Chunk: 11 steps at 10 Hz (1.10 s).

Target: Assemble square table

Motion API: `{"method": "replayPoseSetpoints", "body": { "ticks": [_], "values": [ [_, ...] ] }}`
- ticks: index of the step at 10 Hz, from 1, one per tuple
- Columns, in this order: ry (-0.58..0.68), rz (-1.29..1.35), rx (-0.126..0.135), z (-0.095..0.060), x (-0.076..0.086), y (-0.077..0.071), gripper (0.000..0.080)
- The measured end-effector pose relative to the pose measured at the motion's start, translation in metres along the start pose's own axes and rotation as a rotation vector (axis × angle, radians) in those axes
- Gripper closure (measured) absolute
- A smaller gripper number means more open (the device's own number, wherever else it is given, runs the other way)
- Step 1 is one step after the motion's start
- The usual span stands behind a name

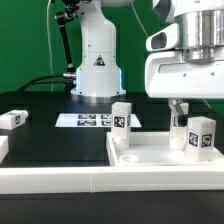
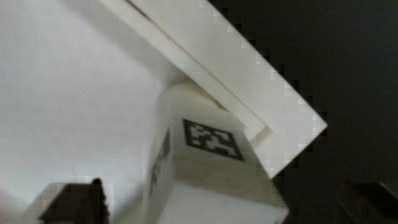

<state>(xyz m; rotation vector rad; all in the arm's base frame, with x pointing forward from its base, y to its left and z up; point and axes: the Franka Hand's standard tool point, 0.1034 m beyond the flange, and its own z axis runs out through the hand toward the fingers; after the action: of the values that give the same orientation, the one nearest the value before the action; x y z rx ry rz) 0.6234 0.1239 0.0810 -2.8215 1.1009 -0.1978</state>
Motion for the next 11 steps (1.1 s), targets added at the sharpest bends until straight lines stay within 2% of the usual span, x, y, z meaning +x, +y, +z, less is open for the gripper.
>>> {"method": "replayPoseSetpoints", "body": {
  "ticks": [7, 11],
  "values": [
    [-0.004, -0.594, 0.001, 0.0022, -0.0060, -0.0009, 0.0151],
    [0.001, -0.889, -0.014, 0.0024, -0.0023, 0.0024, 0.0151]
  ]
}}
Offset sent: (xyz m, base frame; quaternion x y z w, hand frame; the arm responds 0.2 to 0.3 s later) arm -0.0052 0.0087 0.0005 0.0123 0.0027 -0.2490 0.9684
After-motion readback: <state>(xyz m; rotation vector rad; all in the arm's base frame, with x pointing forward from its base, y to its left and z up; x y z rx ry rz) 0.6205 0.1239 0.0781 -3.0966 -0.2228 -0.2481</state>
